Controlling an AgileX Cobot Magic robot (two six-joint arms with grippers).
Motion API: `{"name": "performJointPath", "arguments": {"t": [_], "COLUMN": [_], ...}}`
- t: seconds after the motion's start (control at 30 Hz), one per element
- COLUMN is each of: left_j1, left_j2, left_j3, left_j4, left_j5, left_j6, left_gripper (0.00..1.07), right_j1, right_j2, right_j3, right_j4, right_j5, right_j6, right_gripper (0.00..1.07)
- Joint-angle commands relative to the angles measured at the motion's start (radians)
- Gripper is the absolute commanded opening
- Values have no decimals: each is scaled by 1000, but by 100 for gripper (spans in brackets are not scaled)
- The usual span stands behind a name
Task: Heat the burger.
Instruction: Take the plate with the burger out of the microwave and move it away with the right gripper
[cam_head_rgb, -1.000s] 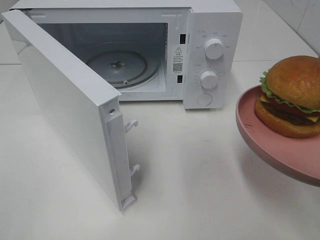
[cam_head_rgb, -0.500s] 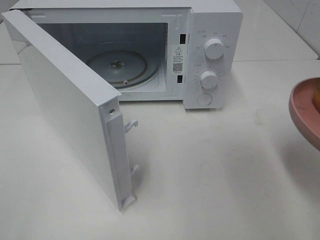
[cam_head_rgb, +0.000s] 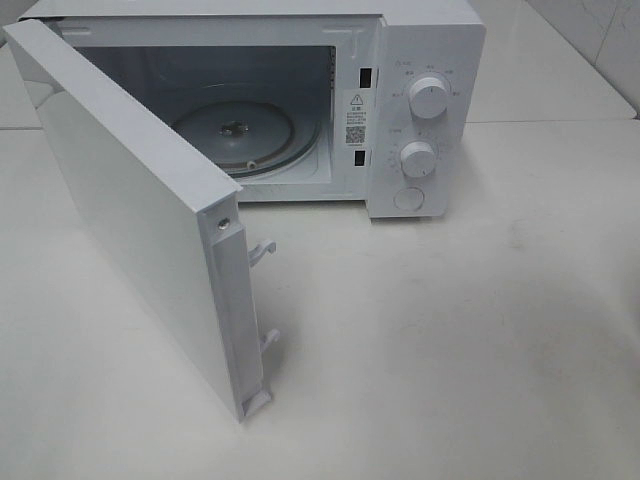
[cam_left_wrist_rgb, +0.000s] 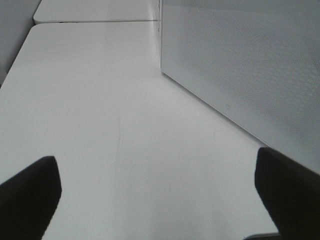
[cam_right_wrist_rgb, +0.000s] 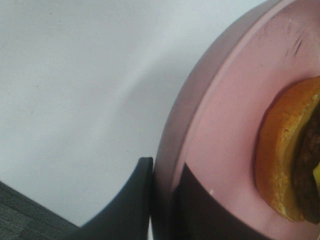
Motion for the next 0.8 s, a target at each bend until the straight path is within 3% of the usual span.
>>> {"name": "performJointPath", "arguments": {"t": [0.03,0.43,0.8], "left_j1": [2,2,2], "left_j2": [-4,-4,-4], "left_j3": [0,0,0], "left_j4": [-1,-1,-1], "left_j5": [2,2,2], "left_j6": [-1,-1,-1], "left_gripper": [98,98,98], "right_j1": [-4,-4,-4], "right_j2": [49,282,524], "right_j3": [-10,-42,-89], "right_j4": [-118,-231,-236], "right_j5": [-16,-38,-37], "right_j6": [129,520,744], "right_gripper": [0,0,0]}}
